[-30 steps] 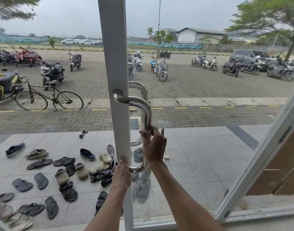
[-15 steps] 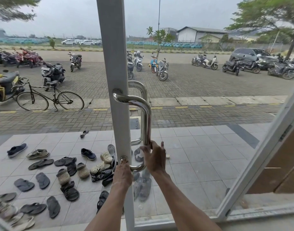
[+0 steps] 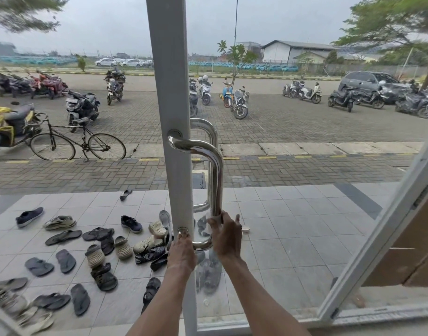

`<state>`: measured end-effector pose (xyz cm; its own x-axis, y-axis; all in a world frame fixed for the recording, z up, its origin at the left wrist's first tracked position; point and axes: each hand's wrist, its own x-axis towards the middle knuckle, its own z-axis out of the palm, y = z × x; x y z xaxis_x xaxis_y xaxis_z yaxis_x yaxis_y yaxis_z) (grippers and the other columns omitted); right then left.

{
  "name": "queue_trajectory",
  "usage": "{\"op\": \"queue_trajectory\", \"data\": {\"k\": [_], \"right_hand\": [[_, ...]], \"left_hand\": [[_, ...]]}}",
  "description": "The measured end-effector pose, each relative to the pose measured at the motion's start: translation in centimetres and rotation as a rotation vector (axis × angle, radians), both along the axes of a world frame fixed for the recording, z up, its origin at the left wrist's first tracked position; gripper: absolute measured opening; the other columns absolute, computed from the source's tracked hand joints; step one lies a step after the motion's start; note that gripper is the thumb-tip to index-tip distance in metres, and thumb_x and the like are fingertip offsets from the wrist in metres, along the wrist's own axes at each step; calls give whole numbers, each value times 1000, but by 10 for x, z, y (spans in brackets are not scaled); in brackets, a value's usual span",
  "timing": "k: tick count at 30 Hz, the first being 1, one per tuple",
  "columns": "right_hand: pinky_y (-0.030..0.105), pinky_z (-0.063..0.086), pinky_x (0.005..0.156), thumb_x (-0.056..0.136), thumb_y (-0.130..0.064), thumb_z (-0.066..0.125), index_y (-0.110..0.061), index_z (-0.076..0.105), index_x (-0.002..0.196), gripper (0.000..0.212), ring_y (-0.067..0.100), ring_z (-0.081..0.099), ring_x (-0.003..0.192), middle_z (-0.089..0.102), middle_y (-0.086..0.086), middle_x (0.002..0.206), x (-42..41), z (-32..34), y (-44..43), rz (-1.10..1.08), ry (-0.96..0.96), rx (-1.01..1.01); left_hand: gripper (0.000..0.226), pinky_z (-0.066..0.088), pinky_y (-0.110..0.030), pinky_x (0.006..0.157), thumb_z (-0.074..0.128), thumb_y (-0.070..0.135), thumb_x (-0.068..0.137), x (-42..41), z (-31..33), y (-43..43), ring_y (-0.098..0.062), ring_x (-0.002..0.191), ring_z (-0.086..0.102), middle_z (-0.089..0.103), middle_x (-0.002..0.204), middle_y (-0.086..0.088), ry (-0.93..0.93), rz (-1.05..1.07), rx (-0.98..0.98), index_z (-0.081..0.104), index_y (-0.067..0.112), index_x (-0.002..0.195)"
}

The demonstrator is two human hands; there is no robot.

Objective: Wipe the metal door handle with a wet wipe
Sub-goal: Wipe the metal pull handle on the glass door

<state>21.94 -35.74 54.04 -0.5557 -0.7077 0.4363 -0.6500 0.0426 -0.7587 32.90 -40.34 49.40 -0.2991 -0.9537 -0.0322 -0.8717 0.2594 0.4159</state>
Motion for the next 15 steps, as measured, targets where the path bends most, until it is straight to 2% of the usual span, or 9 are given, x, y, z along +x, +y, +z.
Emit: {"op": "queue_trajectory", "data": {"k": [3, 6, 10, 15], "right_hand": [[40, 26, 120, 86, -25, 75, -12, 71, 98, 17, 19, 72, 88, 77, 0, 92, -1, 14, 3, -5, 25, 18], [43, 19, 123, 87, -27, 74, -12, 72, 97, 19, 18, 72, 85, 77, -2, 92, -2, 54, -3, -4, 30, -121], [42, 18, 124, 87, -29, 74, -12, 71, 99, 22, 15, 71, 81, 77, -2, 88, -3, 96, -12, -2, 34, -271], [43, 25, 121, 89, -34, 71, -12, 70, 104, 26, 20, 72, 88, 77, 0, 92, -1, 57, -7, 15, 35, -220]], "left_hand": [[48, 37, -37, 113, 50, 1, 90, 2, 1, 0, -27, 127, 52, 51, 140, -10, -7, -20, 17, 44, 9, 138], [44, 37, -36, 113, 52, 4, 92, 2, 1, -1, -25, 125, 53, 52, 137, -9, -16, -31, 29, 46, 9, 135], [45, 37, -38, 114, 51, 4, 92, 0, 2, 1, -26, 127, 51, 50, 139, -9, -44, -19, 23, 44, 9, 136], [48, 36, -37, 114, 48, 2, 92, -1, 2, 1, -27, 129, 50, 50, 141, -10, -71, -16, 16, 41, 8, 139]]}}
